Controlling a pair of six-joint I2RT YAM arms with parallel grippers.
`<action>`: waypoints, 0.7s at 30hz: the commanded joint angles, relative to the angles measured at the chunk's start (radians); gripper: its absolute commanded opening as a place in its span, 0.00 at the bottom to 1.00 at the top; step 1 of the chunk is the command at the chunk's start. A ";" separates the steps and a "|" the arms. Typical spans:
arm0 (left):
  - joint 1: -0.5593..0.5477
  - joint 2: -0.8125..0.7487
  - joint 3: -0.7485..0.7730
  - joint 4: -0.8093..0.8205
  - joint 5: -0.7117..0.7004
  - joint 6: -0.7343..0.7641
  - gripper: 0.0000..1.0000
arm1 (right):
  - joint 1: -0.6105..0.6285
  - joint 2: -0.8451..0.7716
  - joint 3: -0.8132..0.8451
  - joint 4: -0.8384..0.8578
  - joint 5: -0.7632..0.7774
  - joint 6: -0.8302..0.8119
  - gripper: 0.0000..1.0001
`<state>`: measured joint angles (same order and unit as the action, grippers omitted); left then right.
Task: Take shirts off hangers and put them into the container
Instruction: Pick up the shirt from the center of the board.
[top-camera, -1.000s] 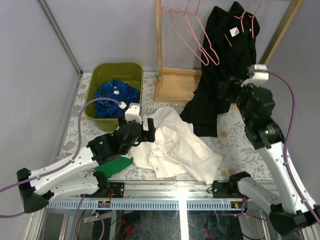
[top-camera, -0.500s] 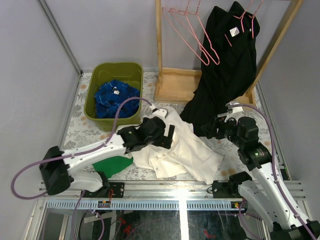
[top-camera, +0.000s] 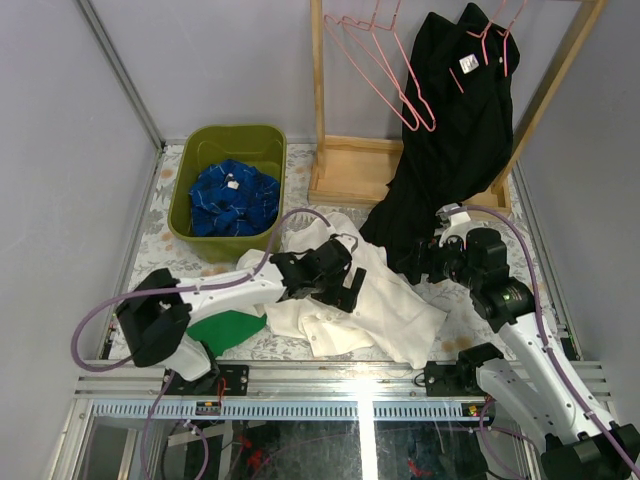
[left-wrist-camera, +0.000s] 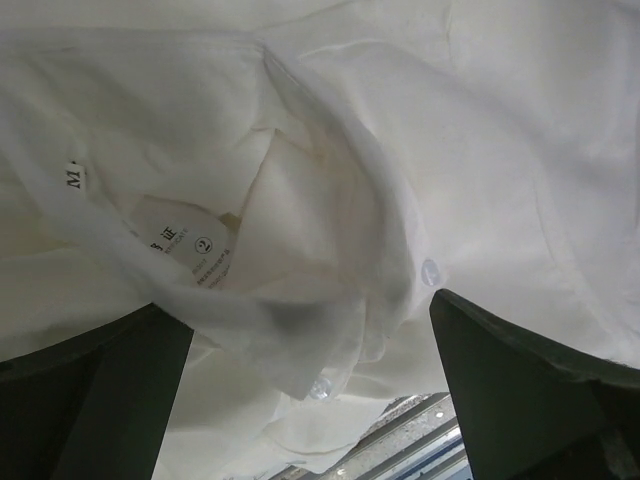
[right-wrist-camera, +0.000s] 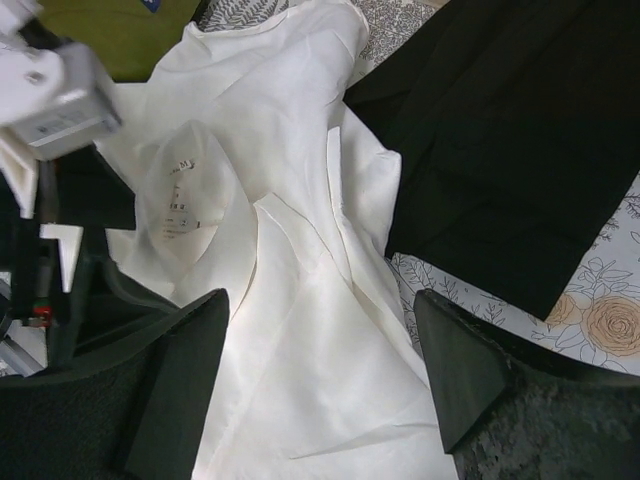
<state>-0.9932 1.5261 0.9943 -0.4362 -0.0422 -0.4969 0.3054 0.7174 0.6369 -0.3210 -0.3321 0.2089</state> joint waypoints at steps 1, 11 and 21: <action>-0.008 0.073 -0.006 0.056 0.047 0.001 1.00 | 0.000 -0.020 0.012 0.020 0.020 -0.028 0.82; -0.061 0.214 0.001 0.013 -0.125 0.052 0.55 | -0.001 -0.019 0.007 0.010 0.048 -0.042 0.83; -0.251 -0.111 0.194 -0.051 -0.145 0.286 0.00 | 0.000 -0.049 -0.006 0.025 0.176 -0.042 0.84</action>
<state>-1.1526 1.5436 1.0554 -0.4870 -0.1497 -0.3439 0.3054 0.6926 0.6361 -0.3248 -0.2321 0.1791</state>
